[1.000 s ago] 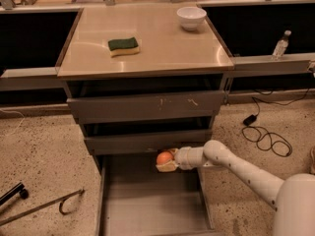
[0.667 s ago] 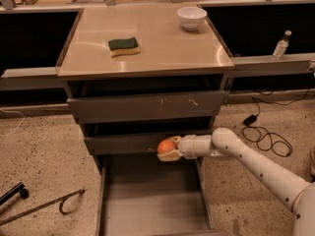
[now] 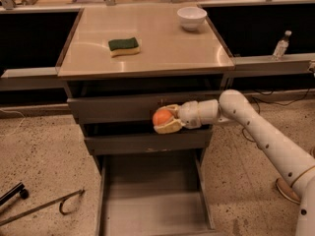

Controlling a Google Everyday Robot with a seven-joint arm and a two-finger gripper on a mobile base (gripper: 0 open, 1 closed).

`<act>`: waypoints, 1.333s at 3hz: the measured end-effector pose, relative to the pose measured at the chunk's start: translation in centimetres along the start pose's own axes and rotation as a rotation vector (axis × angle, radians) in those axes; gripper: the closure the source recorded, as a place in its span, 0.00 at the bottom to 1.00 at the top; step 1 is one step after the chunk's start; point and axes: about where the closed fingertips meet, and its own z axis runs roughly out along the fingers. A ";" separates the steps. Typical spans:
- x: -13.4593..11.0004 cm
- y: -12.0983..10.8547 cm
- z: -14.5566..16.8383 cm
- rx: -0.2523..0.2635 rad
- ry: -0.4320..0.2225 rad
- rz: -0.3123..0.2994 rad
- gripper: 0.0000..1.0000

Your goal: Pick orange from bottom drawer and place on counter

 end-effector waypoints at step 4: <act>-9.6 1.7 -4.8 -0.083 -0.182 -0.099 1.00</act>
Offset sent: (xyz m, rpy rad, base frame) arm -0.0073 -0.0031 0.0017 0.0000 0.0078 0.0349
